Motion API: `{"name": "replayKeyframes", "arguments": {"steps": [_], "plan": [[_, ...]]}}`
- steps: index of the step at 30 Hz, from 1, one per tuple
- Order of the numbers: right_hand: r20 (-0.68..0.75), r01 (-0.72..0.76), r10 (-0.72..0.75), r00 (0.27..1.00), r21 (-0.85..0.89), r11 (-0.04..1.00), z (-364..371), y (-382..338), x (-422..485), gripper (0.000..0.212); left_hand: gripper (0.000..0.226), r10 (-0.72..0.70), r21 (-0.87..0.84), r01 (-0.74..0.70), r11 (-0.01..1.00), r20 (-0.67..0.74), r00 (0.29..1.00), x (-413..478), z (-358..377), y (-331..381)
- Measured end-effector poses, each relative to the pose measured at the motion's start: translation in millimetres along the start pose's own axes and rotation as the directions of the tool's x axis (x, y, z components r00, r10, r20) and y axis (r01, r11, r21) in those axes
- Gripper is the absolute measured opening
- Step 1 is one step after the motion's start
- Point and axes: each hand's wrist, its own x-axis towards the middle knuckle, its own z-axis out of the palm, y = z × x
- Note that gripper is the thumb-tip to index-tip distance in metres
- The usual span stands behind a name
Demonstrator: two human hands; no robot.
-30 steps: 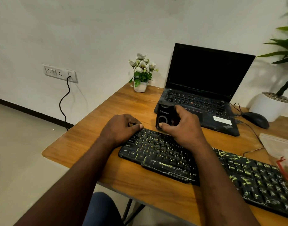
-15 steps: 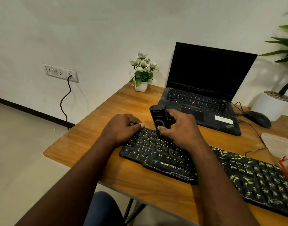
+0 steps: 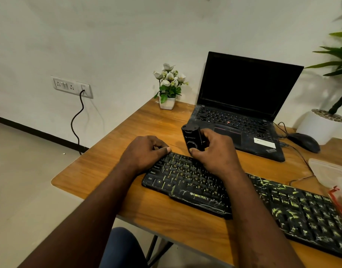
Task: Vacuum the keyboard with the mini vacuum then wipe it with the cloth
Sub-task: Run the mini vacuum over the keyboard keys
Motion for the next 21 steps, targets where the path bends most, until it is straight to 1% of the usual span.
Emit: {"name": "replayKeyframes", "arguments": {"steps": [2, 5, 7, 10, 12, 15, 18, 21], "plan": [[-0.006, 0.005, -0.004, 1.0, 0.053, 0.999, -3.7, 0.4, -2.6, 0.057, 0.025, -0.002, -0.003, 0.002, 1.0, -0.002, 1.0, -0.1, -0.4, -0.1], [0.065, 0.02, -0.029, 0.997, 0.143, 0.99, -7.2, -0.3, -5.2, 0.054, 0.025, -0.001, -0.002, 0.001, 1.0, -0.003, 1.0, 0.5, 0.2, 0.3], [0.098, 0.004, -0.017, 0.995, 0.129, 0.992, -3.2, 0.1, -2.8, 0.055, 0.025, 0.001, 0.006, -0.001, 1.0, -0.003, 1.0, 0.2, -0.2, 0.9], [0.009, -0.051, 0.051, 0.999, 0.088, 0.995, 0.1, 3.9, 1.0, 0.056, 0.027, -0.006, 0.001, 0.006, 1.0, 0.0, 1.0, -0.9, -1.0, 0.9], [-0.014, -0.077, 0.079, 0.997, 0.118, 0.99, -1.5, 6.0, 1.1, 0.056, 0.027, -0.005, 0.006, 0.005, 1.0, 0.002, 1.0, -0.9, -0.8, 1.3], [0.035, -0.075, 0.07, 0.997, 0.178, 0.981, 1.6, -0.8, -1.6, 0.053, 0.025, -0.011, -0.002, 0.011, 1.0, -0.007, 1.0, -1.4, -1.3, 2.9], [0.054, -0.064, 0.057, 0.997, 0.151, 0.986, 7.4, -5.8, -0.1, 0.054, 0.024, -0.014, -0.013, 0.014, 1.0, -0.011, 1.0, -2.4, -1.2, 4.6], [0.073, -0.108, 0.1, 0.992, 0.108, 0.988, -0.7, 2.8, 3.4, 0.061, 0.024, -0.026, -0.011, 0.026, 1.0, -0.005, 1.0, -3.3, -1.6, 6.6]]}}
